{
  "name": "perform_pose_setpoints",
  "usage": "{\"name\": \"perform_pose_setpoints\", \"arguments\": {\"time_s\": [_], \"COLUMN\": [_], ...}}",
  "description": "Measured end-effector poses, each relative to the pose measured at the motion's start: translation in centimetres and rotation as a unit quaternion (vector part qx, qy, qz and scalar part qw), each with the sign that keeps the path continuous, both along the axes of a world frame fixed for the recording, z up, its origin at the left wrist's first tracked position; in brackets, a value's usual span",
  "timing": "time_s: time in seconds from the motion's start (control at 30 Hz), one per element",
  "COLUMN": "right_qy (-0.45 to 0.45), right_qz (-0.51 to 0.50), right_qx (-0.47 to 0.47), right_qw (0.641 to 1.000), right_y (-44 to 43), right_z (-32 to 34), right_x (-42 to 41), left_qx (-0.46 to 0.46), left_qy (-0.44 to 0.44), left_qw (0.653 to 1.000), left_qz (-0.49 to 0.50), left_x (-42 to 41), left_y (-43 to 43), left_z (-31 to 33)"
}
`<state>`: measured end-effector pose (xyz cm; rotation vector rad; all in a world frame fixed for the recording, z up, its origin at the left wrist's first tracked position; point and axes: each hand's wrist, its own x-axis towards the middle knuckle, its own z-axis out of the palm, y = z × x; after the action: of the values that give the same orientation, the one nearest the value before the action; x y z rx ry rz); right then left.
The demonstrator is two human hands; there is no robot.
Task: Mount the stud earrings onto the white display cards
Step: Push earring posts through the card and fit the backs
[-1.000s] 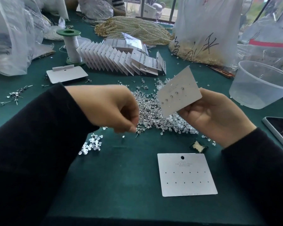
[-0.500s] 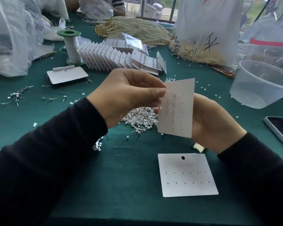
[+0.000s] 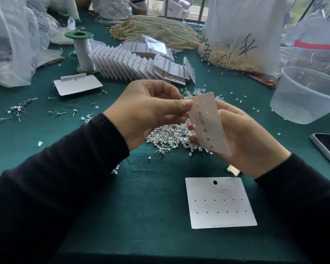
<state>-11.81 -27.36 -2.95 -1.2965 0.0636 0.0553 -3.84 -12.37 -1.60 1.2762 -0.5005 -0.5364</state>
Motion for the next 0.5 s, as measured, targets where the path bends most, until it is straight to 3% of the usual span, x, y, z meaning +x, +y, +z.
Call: {"name": "perform_pose_setpoints", "arguments": {"time_s": [0.5], "right_qy": [-0.01], "right_qz": [0.012], "right_qx": [0.012], "right_qw": [1.0], "right_y": [-0.07], "right_z": [-0.3], "right_x": [0.14], "left_qx": [-0.04], "left_qy": [0.045], "left_qw": [0.998], "left_qz": [0.013], "left_x": [-0.05], "left_y": [0.0], "left_z": [0.04]}}
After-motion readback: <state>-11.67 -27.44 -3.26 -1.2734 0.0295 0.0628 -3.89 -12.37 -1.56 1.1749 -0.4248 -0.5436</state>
